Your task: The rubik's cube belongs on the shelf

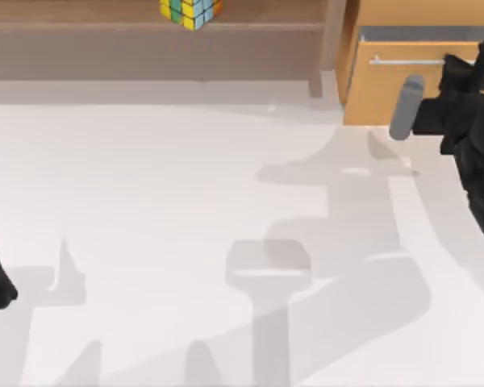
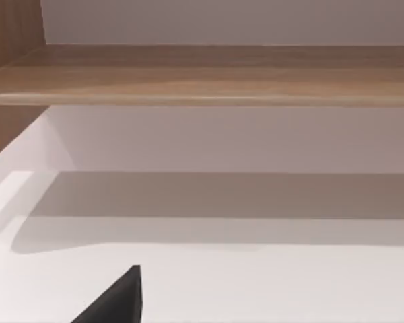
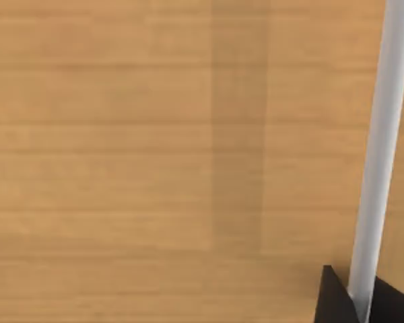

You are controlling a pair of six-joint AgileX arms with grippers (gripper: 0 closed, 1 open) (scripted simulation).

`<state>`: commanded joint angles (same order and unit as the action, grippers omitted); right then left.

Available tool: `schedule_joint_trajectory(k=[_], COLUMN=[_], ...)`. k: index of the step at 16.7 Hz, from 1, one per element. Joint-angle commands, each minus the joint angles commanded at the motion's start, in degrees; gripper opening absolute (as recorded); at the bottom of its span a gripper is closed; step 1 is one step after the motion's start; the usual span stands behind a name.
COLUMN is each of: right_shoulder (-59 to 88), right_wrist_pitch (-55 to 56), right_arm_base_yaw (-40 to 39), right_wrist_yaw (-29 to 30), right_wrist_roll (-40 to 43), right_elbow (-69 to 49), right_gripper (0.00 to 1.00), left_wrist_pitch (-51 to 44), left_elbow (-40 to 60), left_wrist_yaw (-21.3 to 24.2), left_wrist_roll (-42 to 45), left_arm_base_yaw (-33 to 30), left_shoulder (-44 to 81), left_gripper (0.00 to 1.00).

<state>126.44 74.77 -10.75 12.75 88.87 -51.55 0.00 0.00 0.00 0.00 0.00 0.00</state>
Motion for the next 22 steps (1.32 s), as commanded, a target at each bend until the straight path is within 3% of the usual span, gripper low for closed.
schedule_joint_trajectory(k=[6,12,22], right_shoulder=[4.7,5.4,5.4], right_wrist_pitch=[-5.9,-6.8,-6.8], right_arm_base_yaw=[1.1,1.3,1.3], right_wrist_yaw=[-1.3,-1.5,-1.5], right_wrist_roll=[0.1,0.0,0.0], right_elbow=[-10.2,-11.7,-11.7], right_gripper=[0.00,0.00,0.75], left_wrist_pitch=[0.0,0.0,0.0], left_elbow=[0.0,0.0,0.0], left_wrist_yaw=[0.0,0.0,0.0], left_wrist_roll=[0.0,0.0,0.0], left_arm_base_yaw=[0.0,0.0,0.0], left_shoulder=[0.0,0.0,0.0], left_gripper=[1.00,1.00,1.00])
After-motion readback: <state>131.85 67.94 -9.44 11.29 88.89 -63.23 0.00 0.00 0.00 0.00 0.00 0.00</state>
